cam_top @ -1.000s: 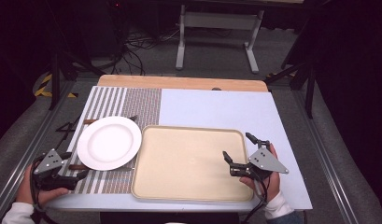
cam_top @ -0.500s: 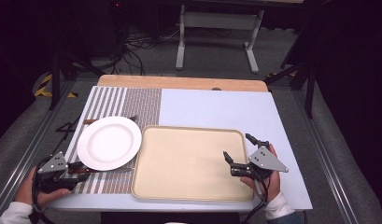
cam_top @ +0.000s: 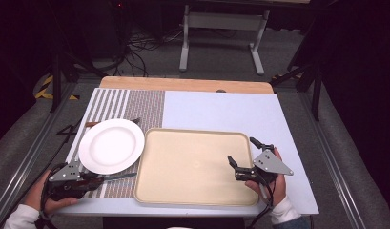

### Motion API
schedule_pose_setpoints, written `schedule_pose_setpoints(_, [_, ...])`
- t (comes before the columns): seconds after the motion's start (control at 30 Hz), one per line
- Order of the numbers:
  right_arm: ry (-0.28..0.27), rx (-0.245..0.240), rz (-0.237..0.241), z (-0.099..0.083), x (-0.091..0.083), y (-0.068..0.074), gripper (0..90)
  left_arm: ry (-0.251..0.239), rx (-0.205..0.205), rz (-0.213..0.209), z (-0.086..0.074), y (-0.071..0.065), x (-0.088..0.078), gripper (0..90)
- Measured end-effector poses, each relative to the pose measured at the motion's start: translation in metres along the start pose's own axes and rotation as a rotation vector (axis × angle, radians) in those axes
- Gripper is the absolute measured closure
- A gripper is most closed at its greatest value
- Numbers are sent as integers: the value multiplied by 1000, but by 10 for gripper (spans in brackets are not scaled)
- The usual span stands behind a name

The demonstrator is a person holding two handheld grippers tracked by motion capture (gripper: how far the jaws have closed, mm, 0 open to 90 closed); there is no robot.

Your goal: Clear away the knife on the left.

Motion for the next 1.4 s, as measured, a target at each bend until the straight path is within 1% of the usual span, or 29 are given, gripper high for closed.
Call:
schedule_pose_setpoints(0.1, [4, -2, 2, 0, 1, 0, 81, -12, 10, -7, 3, 0, 3, 638])
schedule_pose_setpoints(0.2, [9, -6, 6, -1, 2, 1, 82, -21, 27, -13, 5, -2, 5, 707])
schedule_pose_setpoints(0.33, [16, -12, 12, -1, 3, 2, 83, -33, 35, -21, 4, -2, 5, 733])
schedule_pose_setpoints(0.37, [17, -13, 14, -1, 3, 2, 83, -33, 42, -17, 4, -3, 5, 739])
schedule_pose_setpoints(0.4, [19, -16, 15, -1, 3, 3, 84, -35, 41, -17, 3, -4, 4, 764])
schedule_pose_setpoints(0.5, [19, -16, 15, -1, 3, 3, 84, -35, 37, -9, -1, -6, 2, 771])
schedule_pose_setpoints(0.57, [20, -18, 17, -1, 3, 3, 84, -41, 30, 5, -6, -8, -1, 771])
schedule_pose_setpoints(0.6, [20, -19, 16, -1, 3, 3, 85, -53, 22, 10, -8, -10, -3, 771])
schedule_pose_setpoints(0.67, [20, -19, 19, -1, 3, 3, 86, -58, 20, 19, -11, -12, -7, 772])
schedule_pose_setpoints(0.8, [22, -21, 17, -1, 4, 3, 87, -99, 7, 20, -21, -20, -14, 772])
schedule_pose_setpoints(0.87, [24, -25, 18, 0, 5, 3, 87, -121, 2, 29, -26, -24, -19, 772])
schedule_pose_setpoints(0.9, [24, -25, 18, 0, 5, 3, 87, -134, 7, 31, -28, -25, -21, 772])
schedule_pose_setpoints(0.97, [20, -25, 19, 1, 5, 3, 87, -164, 7, 44, -29, -29, -25, 772])
schedule_pose_setpoints(1.0, [19, -26, 19, 1, 5, 4, 87, -177, 5, 44, -29, -30, -26, 772])
schedule_pose_setpoints(1.1, [18, -26, 20, 1, 5, 4, 87, -212, 13, 59, -26, -33, -29, 772])
schedule_pose_setpoints(1.17, [18, -26, 21, 1, 5, 4, 87, -238, 22, 46, -24, -35, -31, 772])
schedule_pose_setpoints(1.3, [18, -19, 21, 0, 5, 2, 87, -279, 34, 53, -17, -37, -33, 772])
schedule_pose_setpoints(1.4, [19, -15, 21, 0, 5, 2, 87, -311, 33, 62, -11, -38, -34, 772])
Point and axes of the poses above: each handheld gripper's, and its own axes: x roughly forward along the jaws, z roughly out of its top, y roughly to its left, the point moved 1 cm from there along x, roughly forward along the jaws, and after that the axes turned 12 degrees about y, right-handed, at the moved point
